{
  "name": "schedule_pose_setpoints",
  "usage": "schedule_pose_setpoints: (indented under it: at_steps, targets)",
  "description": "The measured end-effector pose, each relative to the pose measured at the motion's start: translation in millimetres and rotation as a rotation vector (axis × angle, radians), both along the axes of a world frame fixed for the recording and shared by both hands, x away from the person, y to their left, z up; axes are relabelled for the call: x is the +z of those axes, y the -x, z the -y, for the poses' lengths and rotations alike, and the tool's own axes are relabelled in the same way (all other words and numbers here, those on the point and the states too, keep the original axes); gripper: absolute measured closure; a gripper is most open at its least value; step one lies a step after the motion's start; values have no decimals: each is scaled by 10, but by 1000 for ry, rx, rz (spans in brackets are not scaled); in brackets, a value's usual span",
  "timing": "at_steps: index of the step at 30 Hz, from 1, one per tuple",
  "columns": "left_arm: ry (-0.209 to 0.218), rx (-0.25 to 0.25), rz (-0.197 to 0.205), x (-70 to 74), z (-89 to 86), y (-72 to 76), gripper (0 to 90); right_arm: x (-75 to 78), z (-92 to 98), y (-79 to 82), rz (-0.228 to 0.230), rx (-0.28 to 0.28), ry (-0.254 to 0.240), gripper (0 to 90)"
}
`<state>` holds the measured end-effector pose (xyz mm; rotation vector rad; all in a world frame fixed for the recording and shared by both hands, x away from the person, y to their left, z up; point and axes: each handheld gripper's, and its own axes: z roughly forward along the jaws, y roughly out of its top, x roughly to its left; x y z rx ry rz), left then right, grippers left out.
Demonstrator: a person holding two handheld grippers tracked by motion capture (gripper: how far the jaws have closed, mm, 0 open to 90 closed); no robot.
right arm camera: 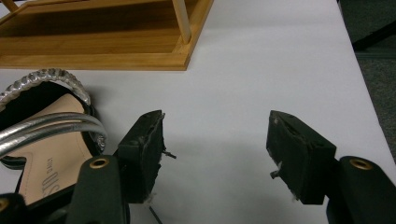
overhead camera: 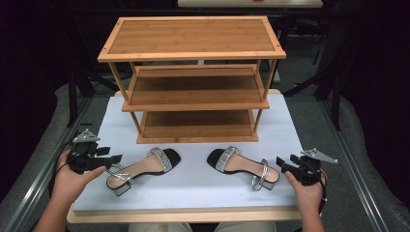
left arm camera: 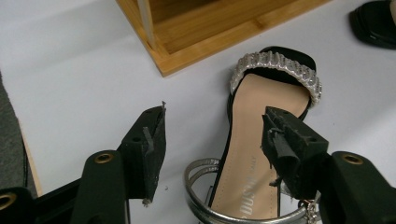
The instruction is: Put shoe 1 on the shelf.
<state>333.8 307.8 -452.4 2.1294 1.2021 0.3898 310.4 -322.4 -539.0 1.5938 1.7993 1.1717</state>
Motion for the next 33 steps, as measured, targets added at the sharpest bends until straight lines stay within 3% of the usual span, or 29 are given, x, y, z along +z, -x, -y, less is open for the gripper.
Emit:
schedule_pose_setpoints:
  at_steps: [4, 5, 6, 7, 8, 14, 15, 17, 18, 20, 21, 22, 23, 33]
  targets:
    - [-59, -43, -52, 43, 57, -78, 372, 4, 9, 8, -13, -1, 3, 359]
    - [-96, -64, -81, 52, 98, -110, 365, 5, 12, 9, -14, -1, 2, 359]
    - [-96, -64, -81, 52, 98, -110, 362, 5, 12, 9, -14, -1, 2, 359]
    - [-137, -87, -106, 57, 149, -140, 358, -3, 9, 4, -1, 0, -7, 359]
    - [-137, -87, -106, 57, 149, -140, 356, -3, 9, 4, -1, 0, -7, 359]
    - [-254, -166, -177, 76, 318, -225, 343, -10, 2, -3, -24, 7, 2, 355]
    - [-273, -175, -189, 75, 343, -243, 332, -30, -7, -7, -12, 8, -6, 355]
    - [-320, -199, -229, 63, 405, -304, 327, -29, 0, 0, -31, 13, -2, 356]
    - [-320, -199, -229, 63, 405, -304, 319, -31, 2, 0, -31, 7, 1, 355]
    - [-339, -223, -266, 42, 442, -346, 312, -42, 3, -6, -16, 6, -8, 355]
    - [-365, -241, -300, 5, 491, -376, 297, -42, 4, -6, -18, 3, -13, 355]
    - [-365, -241, -300, 5, 491, -376, 291, -42, 4, -6, -18, 3, -13, 355]
    - [-391, -261, -331, -42, 542, -402, 290, -39, 8, -5, -28, 3, -10, 355]
    - [-442, -304, -432, -312, 713, -487, 288, -56, -7, -14, -32, 16, -12, 354]
